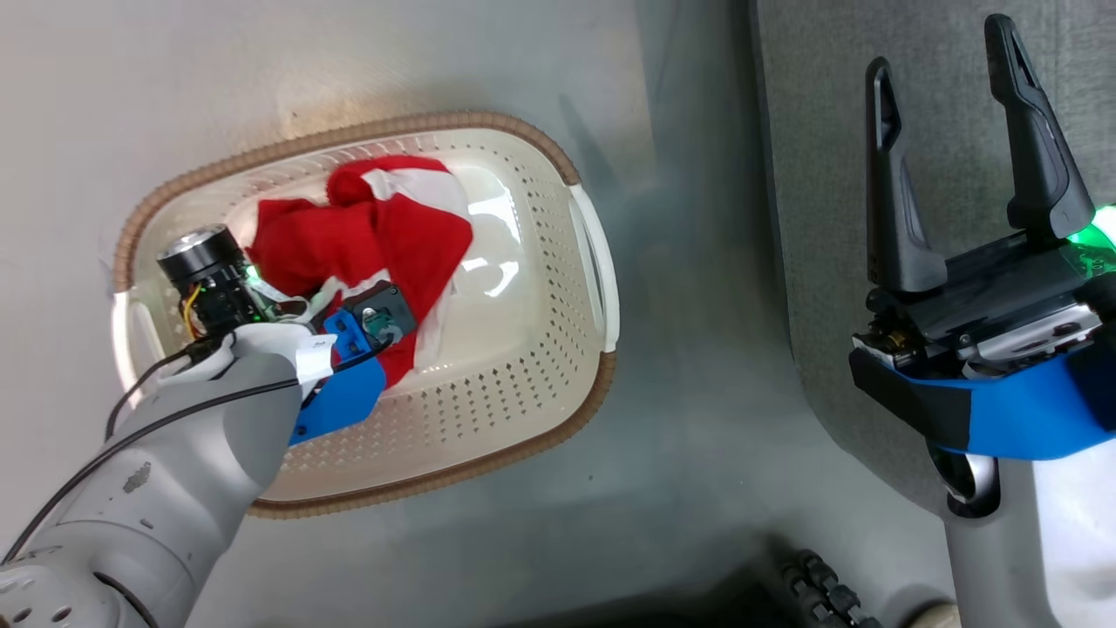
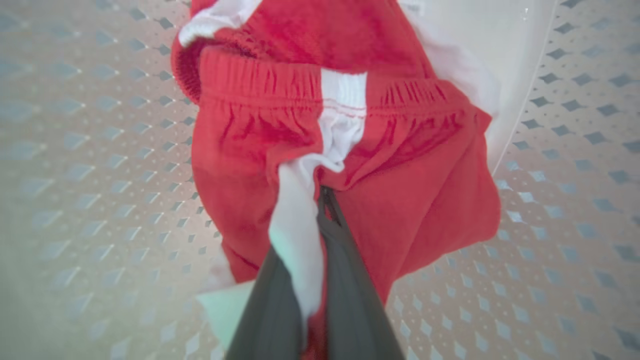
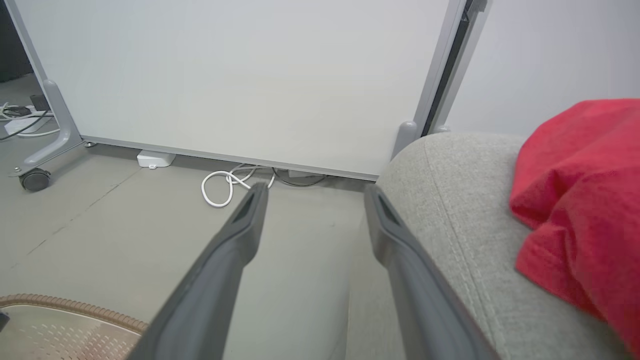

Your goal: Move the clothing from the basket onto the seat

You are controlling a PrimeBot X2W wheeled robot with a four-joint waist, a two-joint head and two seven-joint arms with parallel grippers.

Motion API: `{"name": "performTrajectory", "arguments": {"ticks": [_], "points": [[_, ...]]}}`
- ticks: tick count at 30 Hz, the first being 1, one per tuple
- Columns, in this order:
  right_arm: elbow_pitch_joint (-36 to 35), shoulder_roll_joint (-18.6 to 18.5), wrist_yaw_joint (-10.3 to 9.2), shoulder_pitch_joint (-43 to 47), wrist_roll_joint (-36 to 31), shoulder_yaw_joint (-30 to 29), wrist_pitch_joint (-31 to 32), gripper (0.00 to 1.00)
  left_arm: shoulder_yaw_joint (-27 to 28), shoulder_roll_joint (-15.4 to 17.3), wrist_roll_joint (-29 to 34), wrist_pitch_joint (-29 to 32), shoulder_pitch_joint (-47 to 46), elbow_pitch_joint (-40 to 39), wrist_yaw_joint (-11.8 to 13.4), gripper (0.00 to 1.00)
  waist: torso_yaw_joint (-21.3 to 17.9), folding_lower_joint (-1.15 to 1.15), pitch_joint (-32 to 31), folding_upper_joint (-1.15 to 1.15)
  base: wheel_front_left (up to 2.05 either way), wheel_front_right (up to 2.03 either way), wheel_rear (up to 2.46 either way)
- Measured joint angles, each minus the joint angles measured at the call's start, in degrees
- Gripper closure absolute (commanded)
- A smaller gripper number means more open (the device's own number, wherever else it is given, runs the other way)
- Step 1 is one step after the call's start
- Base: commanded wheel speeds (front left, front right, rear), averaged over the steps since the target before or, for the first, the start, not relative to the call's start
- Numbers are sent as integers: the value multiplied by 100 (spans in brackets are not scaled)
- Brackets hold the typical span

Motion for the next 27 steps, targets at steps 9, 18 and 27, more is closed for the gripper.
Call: {"name": "performTrajectory", "arguments": {"ticks": [9,18,27], "points": [[231,8,0,30,58,-53,-1,0,-1,-172,-465,-772,149,-176,-1,100,198,0,-684,0,0,0,0],[486,-55,0,233,109,-141,-1,0,-3,-502,-957,-1461,384,-298,-7,100,455,-1,-1566,0,0,0,0],[747,-123,0,583,156,-227,-1,0,181,-664,-1567,-1742,591,-550,-8,100,713,-1,-2486,0,0,0,0]]}}
